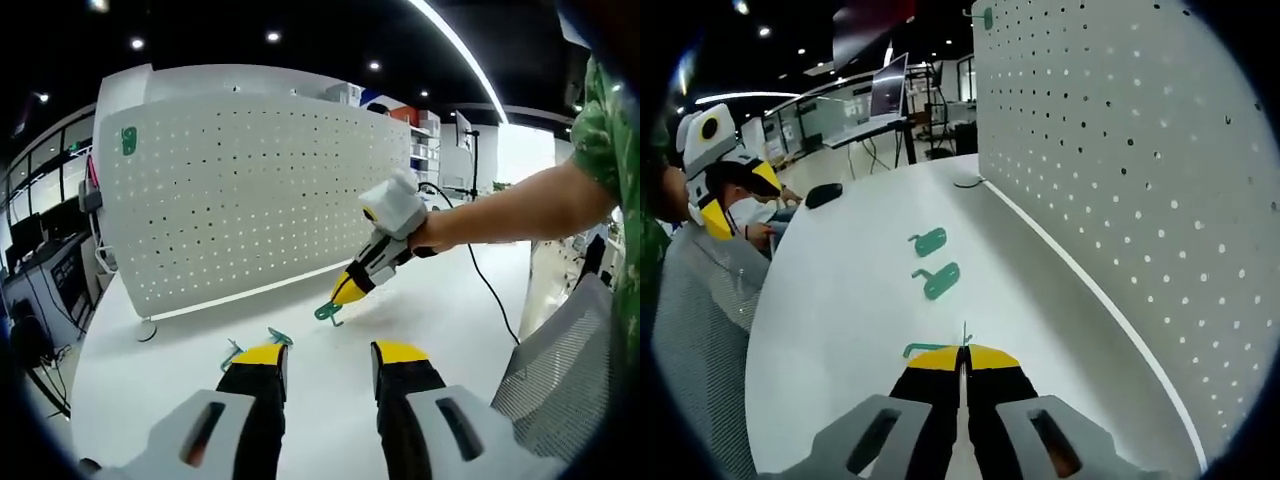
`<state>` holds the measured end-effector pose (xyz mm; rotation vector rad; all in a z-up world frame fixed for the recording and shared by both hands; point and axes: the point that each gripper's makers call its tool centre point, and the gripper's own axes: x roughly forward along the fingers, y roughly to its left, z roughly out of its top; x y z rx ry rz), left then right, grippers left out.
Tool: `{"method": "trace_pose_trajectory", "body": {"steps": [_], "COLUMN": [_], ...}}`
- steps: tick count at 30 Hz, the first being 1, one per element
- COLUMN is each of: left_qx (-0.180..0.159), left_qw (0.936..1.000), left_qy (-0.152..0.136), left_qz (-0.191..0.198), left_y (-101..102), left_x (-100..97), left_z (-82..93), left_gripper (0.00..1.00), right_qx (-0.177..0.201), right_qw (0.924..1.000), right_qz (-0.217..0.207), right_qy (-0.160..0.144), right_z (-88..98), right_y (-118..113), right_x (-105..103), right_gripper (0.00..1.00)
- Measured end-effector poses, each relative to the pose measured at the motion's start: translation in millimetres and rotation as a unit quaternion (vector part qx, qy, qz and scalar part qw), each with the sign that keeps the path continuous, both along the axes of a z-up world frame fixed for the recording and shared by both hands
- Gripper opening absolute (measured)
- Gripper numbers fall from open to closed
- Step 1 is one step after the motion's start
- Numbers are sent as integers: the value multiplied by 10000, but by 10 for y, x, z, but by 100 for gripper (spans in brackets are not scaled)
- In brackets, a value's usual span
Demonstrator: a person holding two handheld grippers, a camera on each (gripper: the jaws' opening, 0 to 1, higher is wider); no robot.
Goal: Insert the hook assembly into the mounting plate slot until the hook locks in place.
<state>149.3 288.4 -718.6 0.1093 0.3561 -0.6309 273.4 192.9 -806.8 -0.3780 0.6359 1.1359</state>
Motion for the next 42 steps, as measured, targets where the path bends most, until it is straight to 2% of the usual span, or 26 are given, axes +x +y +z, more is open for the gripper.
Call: {"method": "trace_pose_trajectory", "body": {"steps": [6, 12, 20, 29, 33, 35, 42], "left_qx": [220, 267, 512, 919, 1032, 1199, 1442], "left_qw": [9993, 9984, 9948, 9872, 9844, 9809, 9736], "left_qy": [-213, -370, -666, -1050, -1152, -1250, -1409], "left_qz": [-221, -346, -568, -767, -835, -888, -1070], "left_y": [-108, -171, -239, -251, -264, -267, -344], "left_x": [66, 128, 166, 231, 239, 250, 234], "left_z": [72, 147, 241, 297, 301, 282, 231], "left_gripper": [35, 34, 34, 33, 33, 33, 32], "right_qx": [-33, -49, -9, 40, 47, 60, 16], "right_qw": [10000, 9999, 9999, 9999, 9999, 9999, 9998], "right_qz": [14, 50, 43, 98, 114, 124, 214], "right_qy": [-22, -83, -125, -123, -65, -34, 22], "right_z": [130, 287, 505, 798, 861, 889, 956], "right_y": [0, 28, 87, 215, 263, 291, 383], "right_x": [-8, -39, -91, -229, -307, -351, -532], "right_gripper": [0, 0, 0, 0, 0, 0, 0]}}
